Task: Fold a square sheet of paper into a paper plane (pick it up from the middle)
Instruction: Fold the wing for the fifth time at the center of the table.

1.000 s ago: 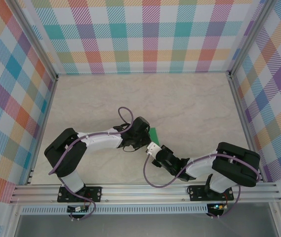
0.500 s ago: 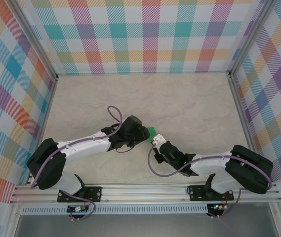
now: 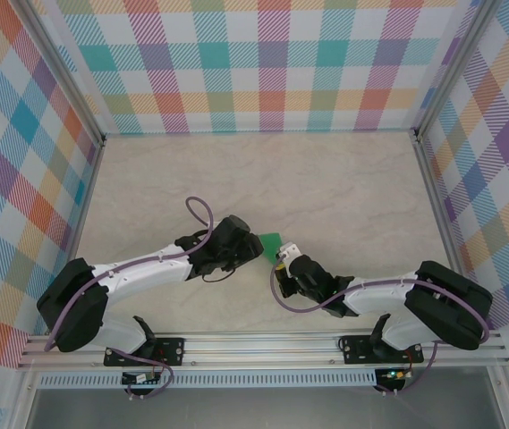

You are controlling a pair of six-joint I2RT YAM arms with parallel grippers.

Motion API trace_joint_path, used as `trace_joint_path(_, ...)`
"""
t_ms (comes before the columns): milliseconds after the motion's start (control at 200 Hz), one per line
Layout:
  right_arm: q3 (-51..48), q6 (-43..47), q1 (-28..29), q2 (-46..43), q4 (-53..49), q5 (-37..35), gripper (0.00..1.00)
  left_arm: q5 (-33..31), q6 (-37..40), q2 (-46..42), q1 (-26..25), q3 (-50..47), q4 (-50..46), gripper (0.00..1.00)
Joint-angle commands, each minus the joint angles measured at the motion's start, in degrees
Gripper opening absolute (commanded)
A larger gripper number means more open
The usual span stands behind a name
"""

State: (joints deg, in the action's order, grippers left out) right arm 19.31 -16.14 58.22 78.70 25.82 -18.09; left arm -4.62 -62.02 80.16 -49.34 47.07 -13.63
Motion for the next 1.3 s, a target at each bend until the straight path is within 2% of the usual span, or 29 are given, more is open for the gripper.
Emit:
trace_joint_path(0,1.2,-4.0,-0.1,0.6,1.3,0.8,0.0,-1.3,-0.2,-1.9,0.5,-0.8,-1.2,0.61)
trace_joint_path(405,1.0,-11.7,-0.3,3.4,1.6,5.5,0.0,-1.9,-0.7,-4.3,0.5,-2.7,-1.0,0.6)
trace_joint_path(650,-1.0,-16.8,-2.9,1.6,4.3,8.7,0.01,-1.1,-0.8,-4.3,0.5,-3.3,0.2,0.6)
trace_joint_path(775,-1.1,-16.5,-3.3,0.4,4.2,9.5,0.01,-0.9,-0.9,-3.8,0.5,-3.5,1.2,0.62)
trace_joint_path(840,-1.5,-15.6,-3.3,0.2,4.1,9.1,0.01,-0.7,-1.4,-2.5,0.7,-3.3,2.0,0.71)
trace_joint_path(950,-1.6,-13.8,-3.3,0.3,4.1,9.1,0.01,2.3,-2.5,1.9,1.8,-2.1,5.7,0.78)
trace_joint_path(1135,-2.2,-10.6,-3.3,0.1,4.5,8.8,0.02,7.0,-3.3,11.2,3.2,3.8,7.0,0.78)
trace_joint_path(1295,-2.5,-7.4,-3.3,-0.4,4.6,9.0,0.04,9.5,-5.7,16.1,4.0,6.2,7.6,0.74)
